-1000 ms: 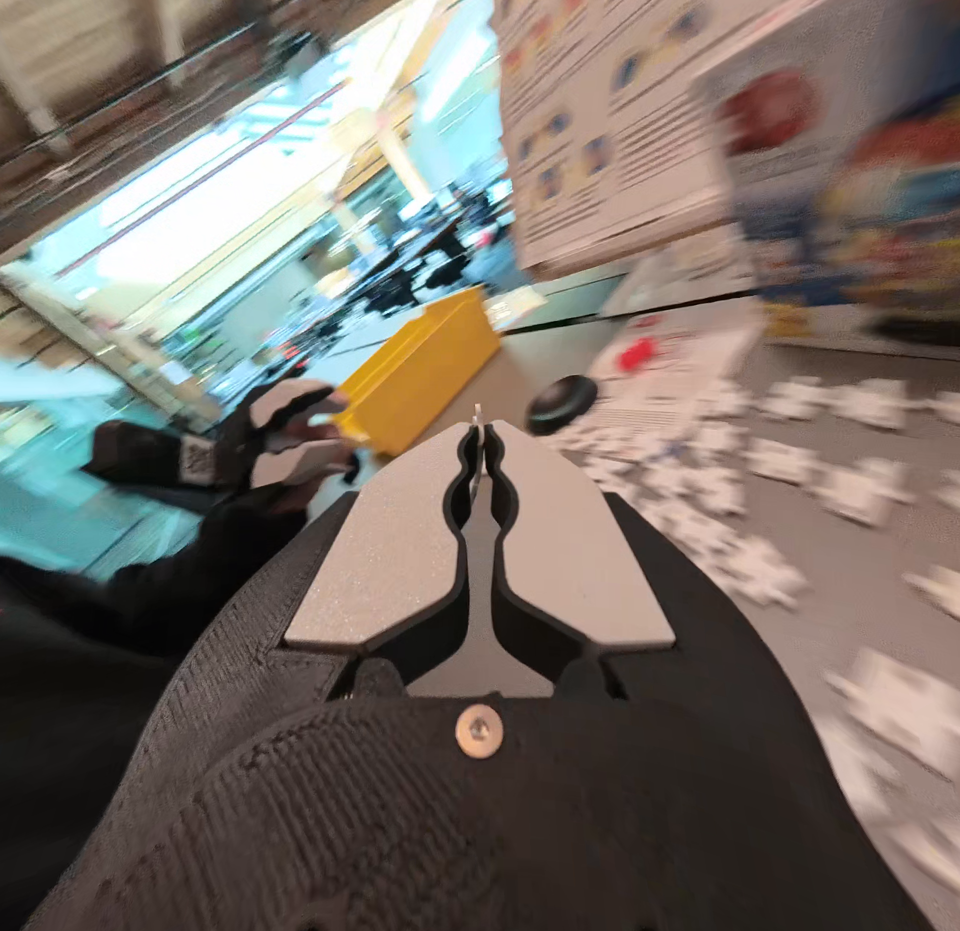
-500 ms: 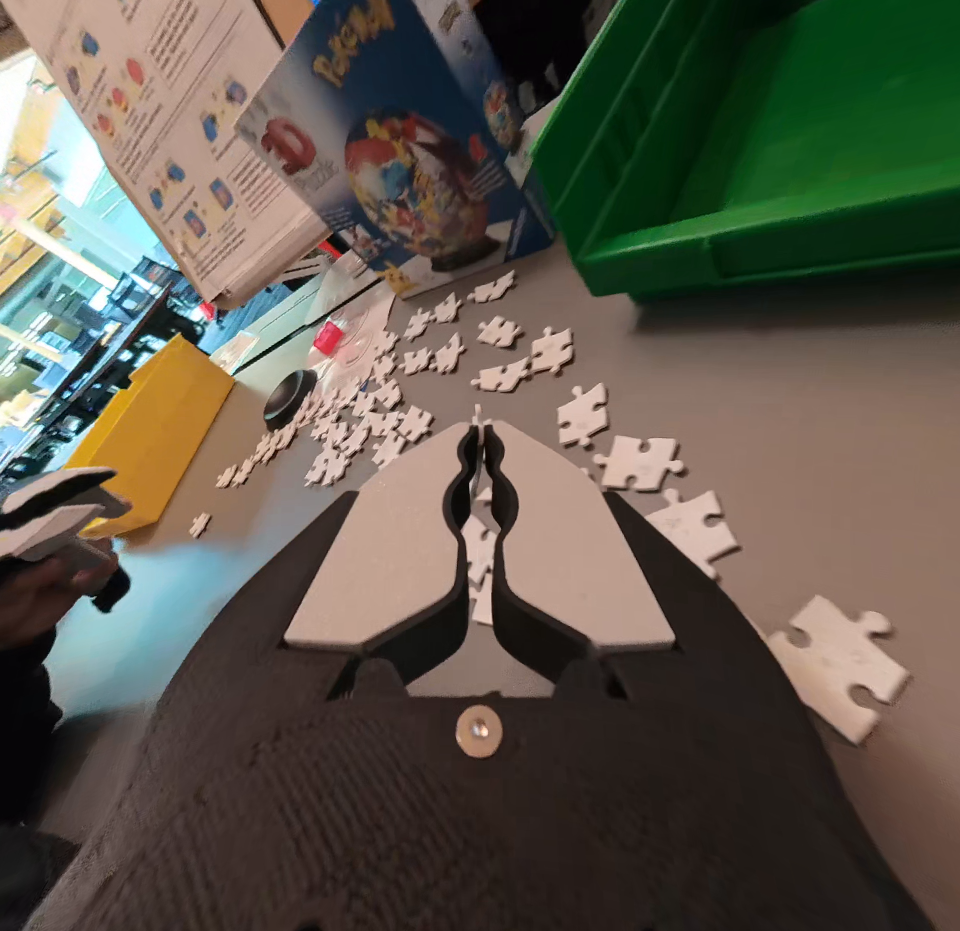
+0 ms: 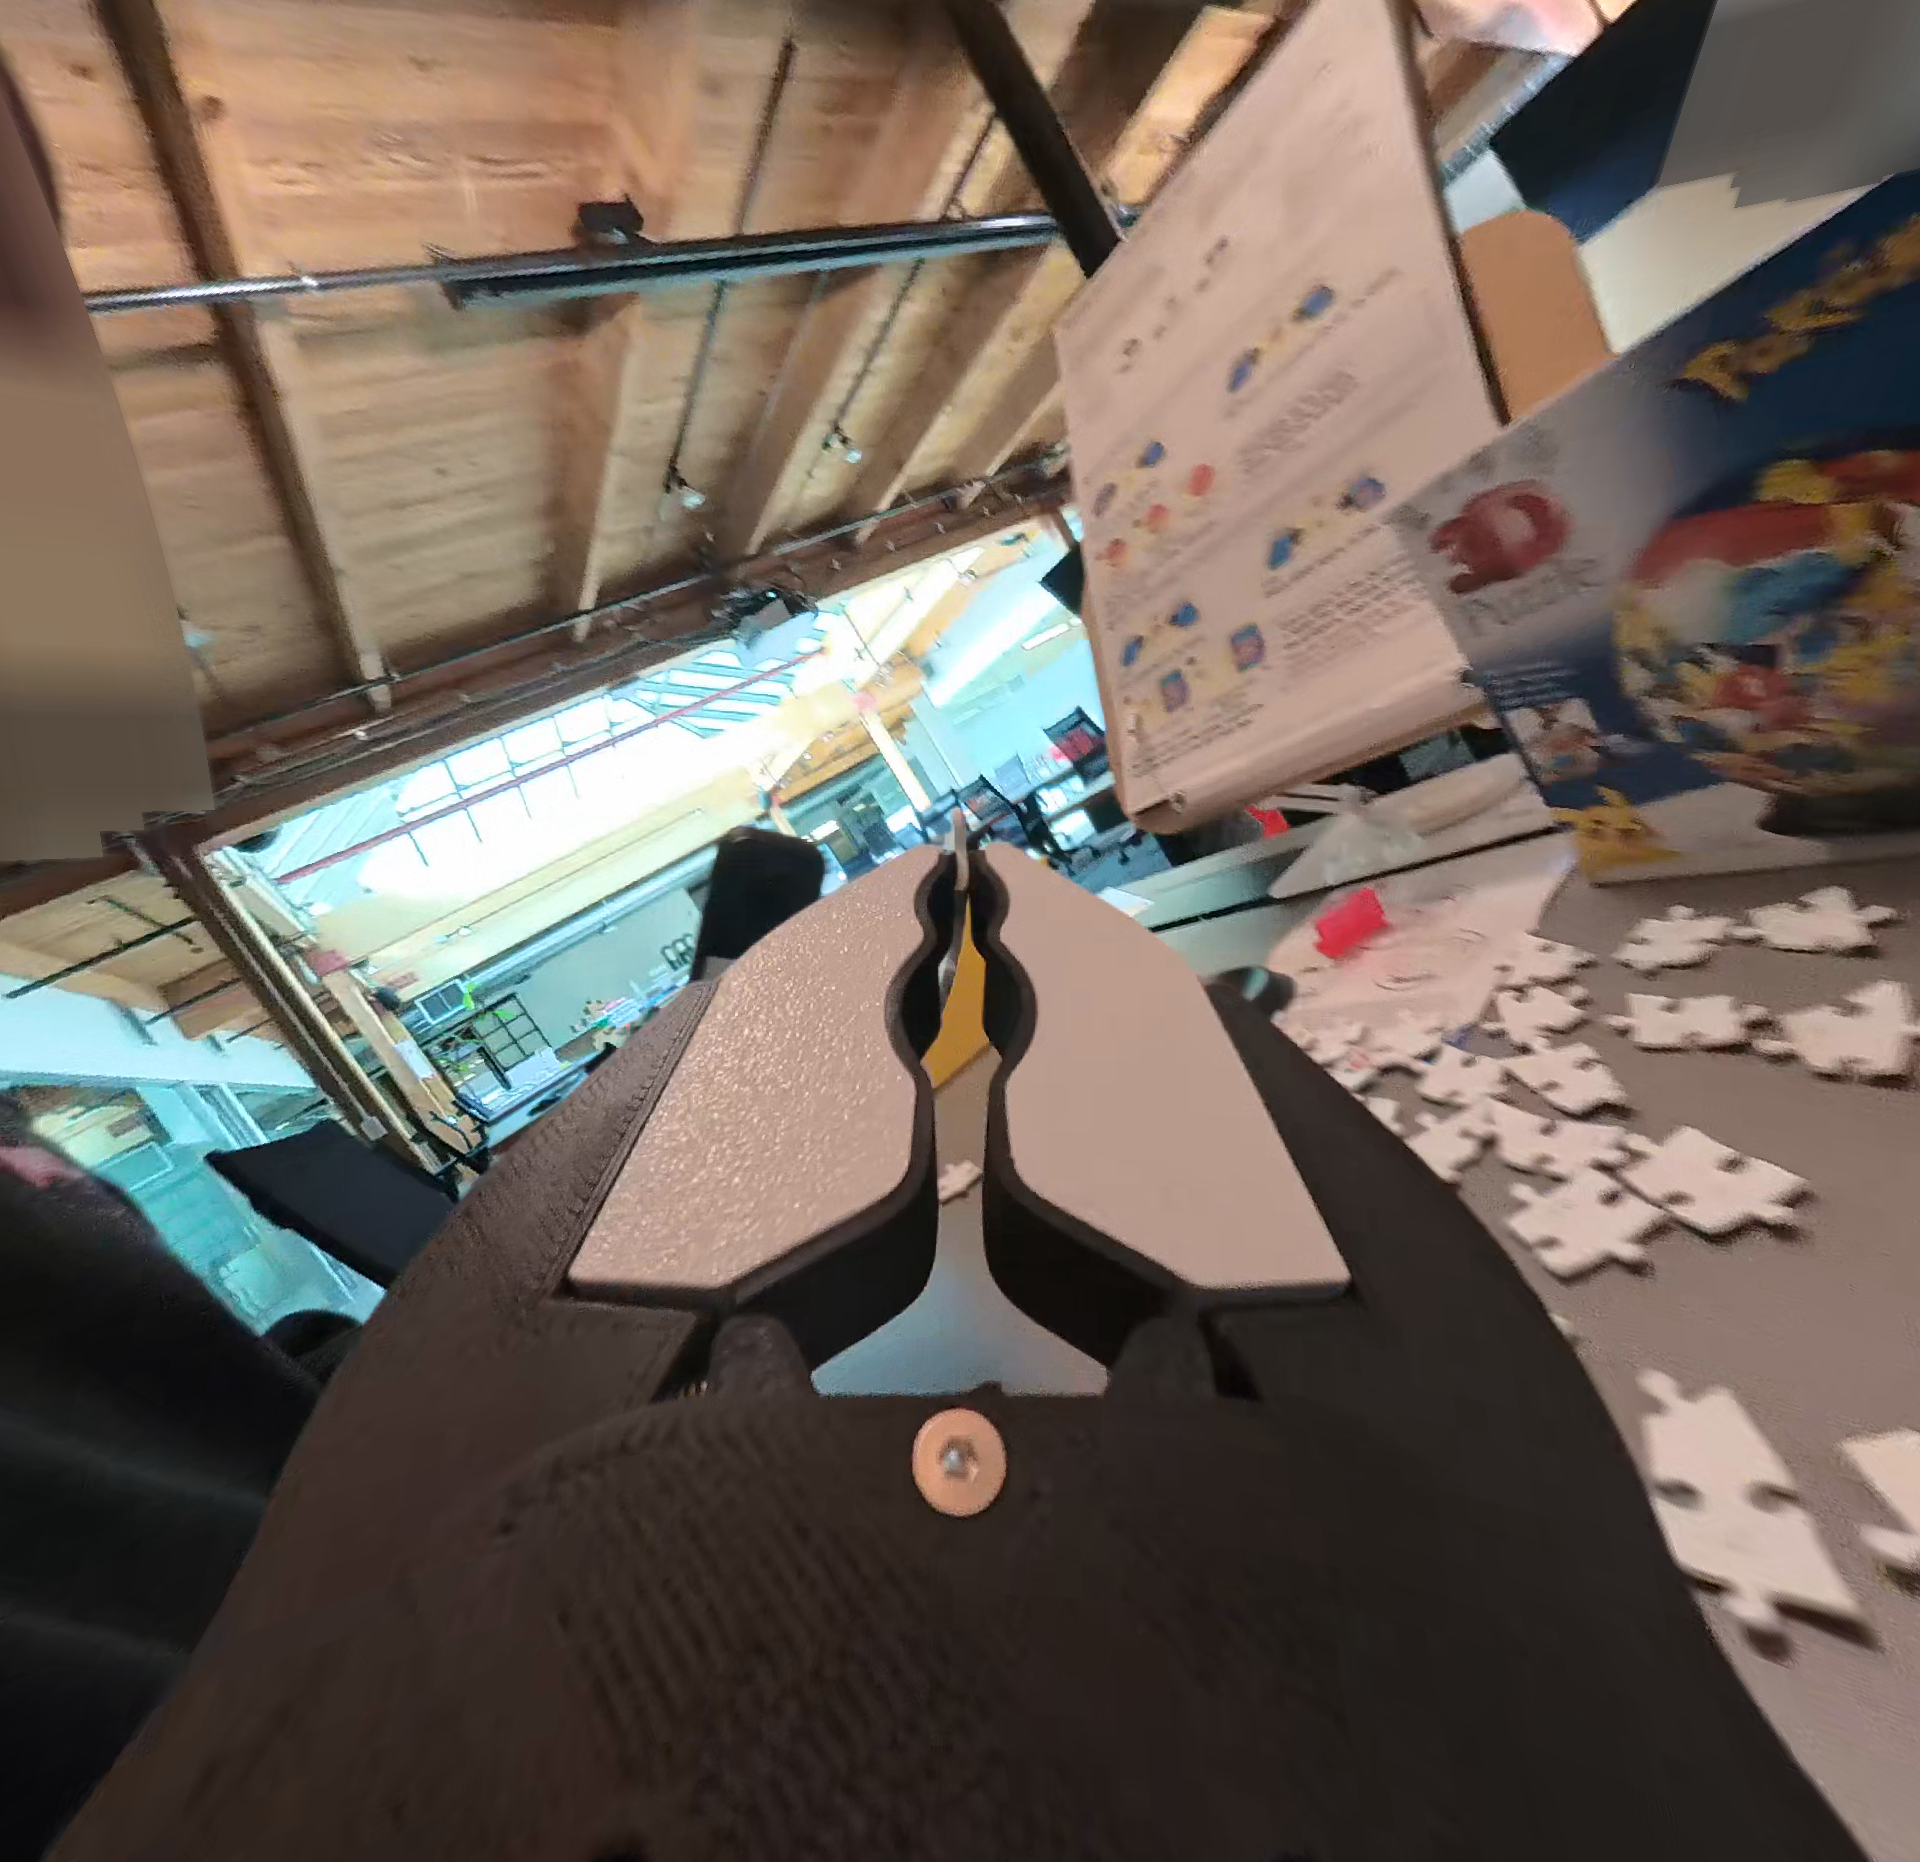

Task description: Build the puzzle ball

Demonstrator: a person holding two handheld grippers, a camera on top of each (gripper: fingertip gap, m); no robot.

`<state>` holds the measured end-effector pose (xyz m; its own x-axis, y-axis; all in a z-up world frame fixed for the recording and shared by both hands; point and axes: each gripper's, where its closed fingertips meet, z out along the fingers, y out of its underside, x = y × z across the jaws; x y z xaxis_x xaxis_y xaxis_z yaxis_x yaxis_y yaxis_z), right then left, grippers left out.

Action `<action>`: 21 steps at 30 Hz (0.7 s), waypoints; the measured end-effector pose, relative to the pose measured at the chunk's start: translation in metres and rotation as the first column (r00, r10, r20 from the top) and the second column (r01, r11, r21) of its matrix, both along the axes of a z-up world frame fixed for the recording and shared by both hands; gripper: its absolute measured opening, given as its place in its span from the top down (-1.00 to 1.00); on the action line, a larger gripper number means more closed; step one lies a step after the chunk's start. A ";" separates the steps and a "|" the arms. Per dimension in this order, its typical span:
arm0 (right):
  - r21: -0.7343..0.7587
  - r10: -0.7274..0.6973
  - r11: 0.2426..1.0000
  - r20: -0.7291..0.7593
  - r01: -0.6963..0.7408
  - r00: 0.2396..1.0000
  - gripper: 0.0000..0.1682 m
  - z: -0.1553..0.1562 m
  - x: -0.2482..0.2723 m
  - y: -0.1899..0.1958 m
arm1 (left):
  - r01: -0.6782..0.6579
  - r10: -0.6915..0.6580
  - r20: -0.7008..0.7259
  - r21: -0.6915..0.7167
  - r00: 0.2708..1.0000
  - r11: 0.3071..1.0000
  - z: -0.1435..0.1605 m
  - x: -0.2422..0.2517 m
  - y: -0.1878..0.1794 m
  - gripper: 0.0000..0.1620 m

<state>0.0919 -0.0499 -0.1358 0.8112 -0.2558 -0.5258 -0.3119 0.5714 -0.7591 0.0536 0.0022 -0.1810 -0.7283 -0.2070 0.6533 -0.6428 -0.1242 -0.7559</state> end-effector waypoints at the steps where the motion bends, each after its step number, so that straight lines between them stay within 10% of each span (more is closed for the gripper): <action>1: 0.007 0.002 1.000 0.026 -0.002 1.000 0.98 0.002 -0.007 0.005 | 0.026 -0.026 -0.013 -0.014 1.000 1.000 0.002 -0.003 -0.008 0.72; 21: -0.191 0.012 0.981 0.238 0.034 0.971 0.97 -0.001 -0.044 0.035 | 0.020 -0.018 0.070 -0.029 0.997 0.999 0.011 -0.020 -0.024 0.98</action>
